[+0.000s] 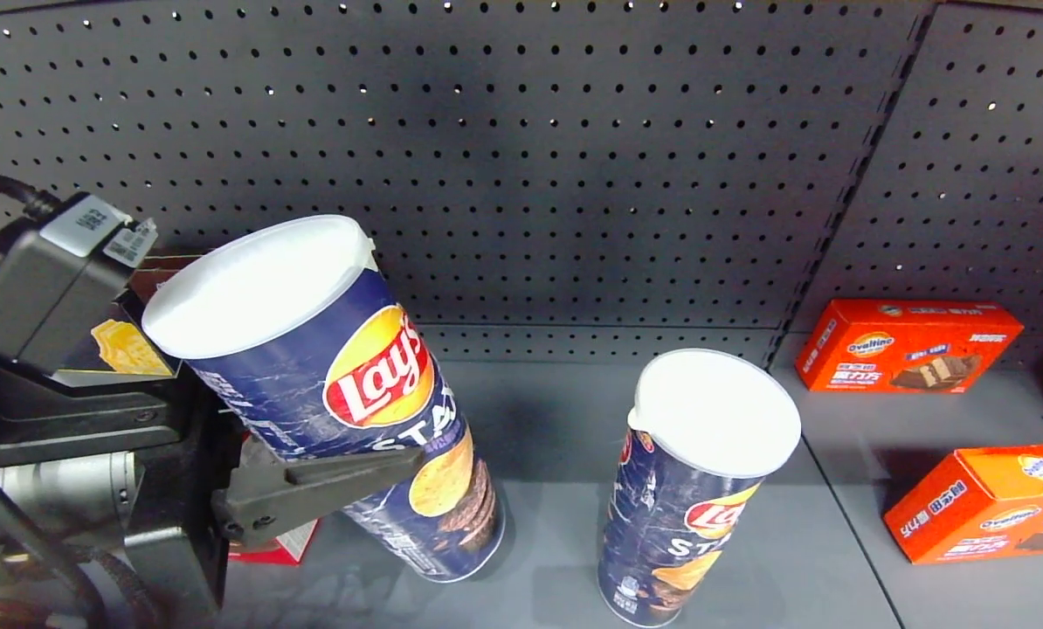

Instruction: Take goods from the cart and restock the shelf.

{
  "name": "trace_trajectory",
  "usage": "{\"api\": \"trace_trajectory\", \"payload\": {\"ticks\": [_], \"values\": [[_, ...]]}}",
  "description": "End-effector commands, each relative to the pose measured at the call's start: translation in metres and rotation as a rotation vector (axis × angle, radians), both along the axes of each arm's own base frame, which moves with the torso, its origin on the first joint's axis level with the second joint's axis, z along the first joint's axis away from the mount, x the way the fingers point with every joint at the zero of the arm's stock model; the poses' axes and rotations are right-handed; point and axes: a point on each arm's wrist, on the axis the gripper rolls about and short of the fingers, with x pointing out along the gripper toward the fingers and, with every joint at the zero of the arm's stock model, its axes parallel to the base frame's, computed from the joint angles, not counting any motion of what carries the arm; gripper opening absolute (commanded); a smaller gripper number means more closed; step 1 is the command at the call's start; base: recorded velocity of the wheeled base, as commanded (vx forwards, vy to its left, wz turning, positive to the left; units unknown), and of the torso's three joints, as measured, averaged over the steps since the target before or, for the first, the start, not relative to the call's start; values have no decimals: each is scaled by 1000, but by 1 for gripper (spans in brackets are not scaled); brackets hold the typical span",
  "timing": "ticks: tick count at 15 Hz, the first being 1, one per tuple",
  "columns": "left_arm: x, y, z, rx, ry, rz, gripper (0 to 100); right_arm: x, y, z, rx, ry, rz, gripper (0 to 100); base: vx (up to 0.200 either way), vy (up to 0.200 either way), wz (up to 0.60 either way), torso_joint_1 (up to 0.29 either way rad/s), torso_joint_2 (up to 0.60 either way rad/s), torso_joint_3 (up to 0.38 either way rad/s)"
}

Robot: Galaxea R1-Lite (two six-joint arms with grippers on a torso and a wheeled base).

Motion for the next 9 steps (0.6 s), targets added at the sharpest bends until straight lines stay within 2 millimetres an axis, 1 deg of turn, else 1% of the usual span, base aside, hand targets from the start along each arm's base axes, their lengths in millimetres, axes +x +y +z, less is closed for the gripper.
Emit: {"api": "trace_trajectory", "payload": {"ticks": [1, 4, 5, 7, 9], "values": [[0, 0, 1, -2, -6, -1, 0, 0, 1, -3, 0, -4, 38, 100, 0, 0, 0, 0, 0, 0], [0, -1, -1, 0, -1, -5, 0, 0, 6, -4, 6, 9, 278, 100, 0, 0, 0, 0, 0, 0], [-1, -1, -2, 1, 1, -9, 0, 0, 6, -8, 23, 52, 283, 100, 0, 0, 0, 0, 0, 0], [-2, -1, -1, 0, -1, -12, 0, 0, 6, -9, 80, 54, 254, 100, 0, 0, 0, 0, 0, 0], [-3, -3, 2, -3, -10, -27, 0, 0, 5, -9, 86, 53, 248, 100, 0, 0, 0, 0, 0, 0]]}}
